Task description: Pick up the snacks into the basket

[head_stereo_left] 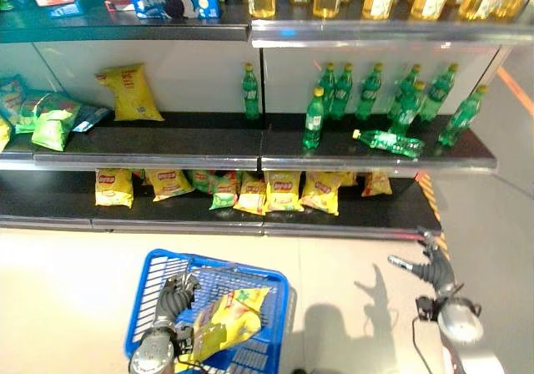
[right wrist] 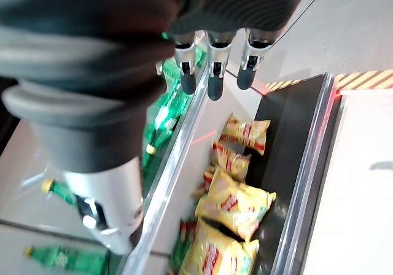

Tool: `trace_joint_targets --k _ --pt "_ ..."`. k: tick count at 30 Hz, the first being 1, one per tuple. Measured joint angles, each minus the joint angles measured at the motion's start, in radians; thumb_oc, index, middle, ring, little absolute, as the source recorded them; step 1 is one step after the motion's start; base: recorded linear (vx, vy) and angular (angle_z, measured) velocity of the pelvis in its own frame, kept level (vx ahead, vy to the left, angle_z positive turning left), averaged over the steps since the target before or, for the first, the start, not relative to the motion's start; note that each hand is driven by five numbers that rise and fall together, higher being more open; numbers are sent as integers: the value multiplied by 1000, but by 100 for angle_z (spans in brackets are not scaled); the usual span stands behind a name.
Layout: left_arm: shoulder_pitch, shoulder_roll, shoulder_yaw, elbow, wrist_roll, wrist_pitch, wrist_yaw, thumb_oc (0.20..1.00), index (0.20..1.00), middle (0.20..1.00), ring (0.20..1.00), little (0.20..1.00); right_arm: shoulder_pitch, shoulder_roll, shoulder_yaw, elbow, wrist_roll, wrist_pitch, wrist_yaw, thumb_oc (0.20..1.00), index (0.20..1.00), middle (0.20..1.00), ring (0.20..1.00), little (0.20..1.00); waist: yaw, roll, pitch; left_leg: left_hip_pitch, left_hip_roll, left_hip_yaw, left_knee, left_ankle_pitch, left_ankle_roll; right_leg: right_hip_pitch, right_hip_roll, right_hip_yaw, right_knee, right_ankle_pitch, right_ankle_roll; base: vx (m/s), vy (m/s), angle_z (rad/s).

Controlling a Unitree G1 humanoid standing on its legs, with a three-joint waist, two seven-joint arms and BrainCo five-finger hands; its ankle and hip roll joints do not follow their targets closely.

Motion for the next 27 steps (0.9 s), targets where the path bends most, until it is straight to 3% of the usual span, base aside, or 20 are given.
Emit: trace_joint_targets --k 1,3,4,5,6,7,8,9,11,12,16,18,22,27 --pt "-2 -2 1 -2 0 -2 1 200 200 200 200 200 -5 -25 5 -1 0 3 -2 1000 1000 1000 1000 1000 0 3 -2 -20 8 13 -3 -3 -8 -5 -67 4 -44 -8 1 256 -223 7" --pt "-16 7 13 -3 -1 -3 4 200 200 200 200 200 -25 -36 2 1 4 3 -6 1000 1000 1000 1000 1000 -2 -2 0 -51 21 -16 10 4 -37 -3 -127 59 -199 11 37 130 -173 -8" --pt "-22 17 19 -1 -1 -3 13 200 200 200 200 200 -40 -33 6 2 4 3 -6 1000 1000 1000 1000 1000 8 -2 6 -62 23 -59 9 13 -60 33 -141 39 -318 96 85 115 -224 -20" --pt "-20 28 21 2 -1 -2 14 200 200 200 200 200 -46 -38 22 -1 4 3 -7 1000 1000 1000 1000 1000 24 -1 6 -63 42 -113 -13 20 -80 51 -120 32 -351 165 78 114 -227 1" --pt "-23 30 18 2 -1 -2 14 200 200 200 200 200 -46 -49 34 -1 4 3 -7 1000 1000 1000 1000 1000 12 1 7 -62 48 -133 -18 25 -90 60 -102 39 -352 169 71 88 -245 53" --pt "-33 28 9 2 -1 -3 12 200 200 200 200 200 -46 -61 34 0 4 3 -10 1000 1000 1000 1000 1000 -8 0 8 -59 53 -153 -40 32 -88 63 -89 29 -333 150 22 60 -170 74" --pt "-37 20 6 1 0 -8 7 200 200 200 200 200 -52 -73 37 -1 5 3 -14 1000 1000 1000 1000 1000 -7 -1 9 -58 61 -164 -50 43 -90 47 -86 30 -297 133 8 72 -235 68" --pt "-46 14 -8 -1 0 -14 3 200 200 200 200 200 -69 -94 36 -1 5 3 -14 1000 1000 1000 1000 1000 -6 -5 9 -64 57 -159 -42 47 -102 23 -93 13 -268 114 -43 61 -182 34" --pt "-36 -1 -6 0 -1 -14 -2 200 200 200 200 200 -97 -110 37 -6 6 3 -18 1000 1000 1000 1000 1000 -5 6 8 -76 51 -154 -39 49 -107 7 -91 -3 -247 105 -49 53 -206 25" --pt "-34 -3 -7 0 -2 -14 -3 200 200 200 200 200 -113 -121 40 -7 8 3 -16 1000 1000 1000 1000 1000 -2 5 9 -75 52 -155 -53 62 -134 -1 -91 -4 -241 98 -50 -25 -171 18" --pt "-35 3 -14 -1 -4 -15 -15 200 200 200 200 200 -218 -158 41 -9 24 1 -20 1000 1000 1000 1000 1000 23 20 17 -114 47 -168 -78 91 -135 -43 -89 0 -224 96 -49 -49 -139 20" --pt "-48 16 -46 -2 -11 -16 -20 200 200 200 200 200 -276 -205 71 -6 29 -1 -25 1000 1000 1000 1000 1000 18 37 27 -132 43 -190 -91 110 -135 -54 -97 1 -210 88 -48 -25 -100 45" --pt "-70 40 -119 -10 -17 -20 -33 200 200 200 200 200 -482 -277 137 64 46 -2 -40 1000 1000 1000 1000 1000 53 70 44 -167 45 -216 -141 156 -145 -113 -100 -8 -180 77 -49 -8 -66 22" --pt "-75 43 -165 -17 -54 -24 -39 200 200 200 200 200 -704 -333 246 172 65 0 -68 1000 1000 1000 1000 1000 74 91 56 -184 52 -225 -175 179 -150 -147 -98 -20 -156 66 -56 26 -48 10"
